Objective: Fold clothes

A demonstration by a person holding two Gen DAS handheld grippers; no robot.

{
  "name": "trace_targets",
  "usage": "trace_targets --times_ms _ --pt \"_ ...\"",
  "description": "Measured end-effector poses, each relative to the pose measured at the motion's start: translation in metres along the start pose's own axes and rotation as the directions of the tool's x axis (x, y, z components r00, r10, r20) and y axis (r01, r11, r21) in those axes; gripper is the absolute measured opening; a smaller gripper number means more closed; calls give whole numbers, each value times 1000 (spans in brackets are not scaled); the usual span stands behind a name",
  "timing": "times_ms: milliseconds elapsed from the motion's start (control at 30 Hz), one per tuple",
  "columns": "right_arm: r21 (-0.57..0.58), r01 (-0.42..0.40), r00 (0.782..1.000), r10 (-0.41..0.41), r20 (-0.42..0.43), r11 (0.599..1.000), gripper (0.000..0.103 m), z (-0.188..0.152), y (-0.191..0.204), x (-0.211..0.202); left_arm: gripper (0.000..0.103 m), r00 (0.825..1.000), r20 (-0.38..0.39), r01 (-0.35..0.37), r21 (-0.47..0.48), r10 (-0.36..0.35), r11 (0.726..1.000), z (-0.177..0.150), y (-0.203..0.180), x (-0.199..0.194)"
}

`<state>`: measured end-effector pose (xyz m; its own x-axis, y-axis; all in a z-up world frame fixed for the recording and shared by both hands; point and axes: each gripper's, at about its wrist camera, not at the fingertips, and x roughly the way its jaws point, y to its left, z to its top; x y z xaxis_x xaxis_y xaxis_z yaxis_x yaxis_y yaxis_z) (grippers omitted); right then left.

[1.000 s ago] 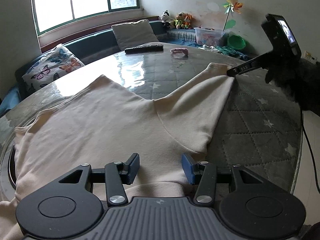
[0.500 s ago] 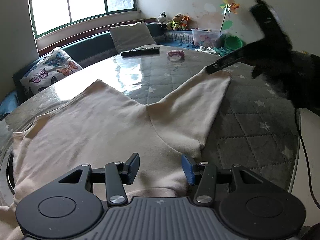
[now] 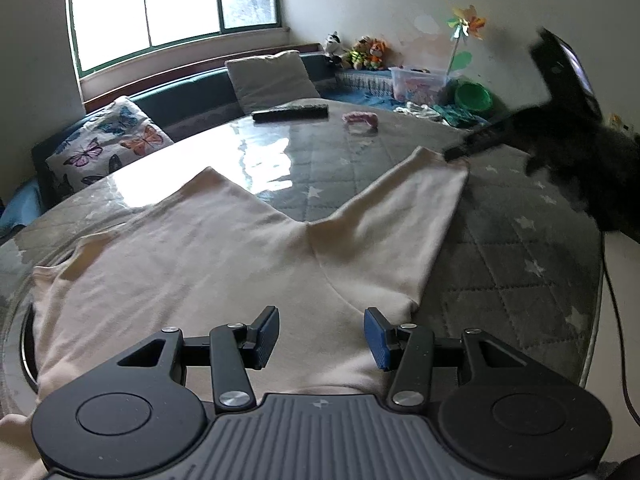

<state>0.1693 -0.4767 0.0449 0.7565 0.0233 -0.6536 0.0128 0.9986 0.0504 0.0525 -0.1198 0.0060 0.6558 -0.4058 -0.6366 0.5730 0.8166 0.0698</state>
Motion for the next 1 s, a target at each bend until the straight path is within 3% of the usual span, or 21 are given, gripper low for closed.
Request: trace_targets --times_ms 300,367,400,467,633,867,1000 --pt "55 -8 1000 8 -16 998 38 -15 -3 5 50 999 -7 -47 -41 46 998 4 12 0" --pt "64 -9 1000 9 -9 998 31 -14 -3 8 50 999 -12 -43 -38 43 998 4 9 1" --pt "66 -6 1000 6 -8 998 20 -13 -3 10 50 999 -14 -39 -34 38 999 4 8 3" --pt "84 -13 1000 14 -4 996 9 -11 -6 11 50 999 -18 -30 -27 29 999 4 4 5" --pt "93 -22 1000 21 12 995 9 -6 -9 7 50 999 -29 -15 -9 15 1000 4 -4 10" --pt "109 -24 1000 25 -1 994 22 -9 -13 12 50 999 -39 -19 -7 18 1000 4 -5 13" --pt "124 -37 999 36 9 992 22 -10 -13 14 50 999 -38 -21 -6 21 1000 6 -6 13"
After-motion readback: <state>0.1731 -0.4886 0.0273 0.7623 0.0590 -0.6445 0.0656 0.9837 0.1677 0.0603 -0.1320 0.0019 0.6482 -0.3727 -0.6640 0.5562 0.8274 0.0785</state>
